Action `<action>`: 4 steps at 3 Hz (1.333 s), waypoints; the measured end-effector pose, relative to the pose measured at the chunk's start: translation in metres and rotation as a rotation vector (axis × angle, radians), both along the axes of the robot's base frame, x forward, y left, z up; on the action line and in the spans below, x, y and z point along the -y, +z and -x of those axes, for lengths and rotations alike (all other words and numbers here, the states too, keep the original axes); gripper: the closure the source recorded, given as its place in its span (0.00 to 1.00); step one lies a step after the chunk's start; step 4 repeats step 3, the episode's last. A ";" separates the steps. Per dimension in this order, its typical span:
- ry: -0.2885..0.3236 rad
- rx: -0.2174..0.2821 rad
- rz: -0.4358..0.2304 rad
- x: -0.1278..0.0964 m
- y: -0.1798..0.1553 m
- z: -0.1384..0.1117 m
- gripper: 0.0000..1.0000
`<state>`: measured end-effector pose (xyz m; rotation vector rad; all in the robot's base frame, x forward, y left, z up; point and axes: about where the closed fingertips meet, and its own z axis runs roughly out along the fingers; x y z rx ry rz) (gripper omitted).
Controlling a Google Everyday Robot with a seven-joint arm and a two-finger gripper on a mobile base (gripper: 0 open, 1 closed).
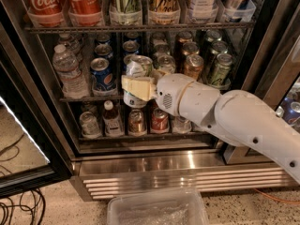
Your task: Pick 7up can from middle shelf of fridge
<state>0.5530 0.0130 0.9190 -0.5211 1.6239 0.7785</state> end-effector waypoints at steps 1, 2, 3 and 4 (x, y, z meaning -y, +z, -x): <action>0.024 -0.020 -0.005 -0.006 -0.003 0.014 1.00; 0.050 -0.064 -0.018 -0.012 -0.007 0.044 1.00; 0.055 -0.107 -0.095 -0.019 -0.010 0.077 1.00; 0.055 -0.107 -0.095 -0.019 -0.010 0.077 1.00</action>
Offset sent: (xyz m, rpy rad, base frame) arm -0.0828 0.0108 -0.0131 0.0352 0.1201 0.0653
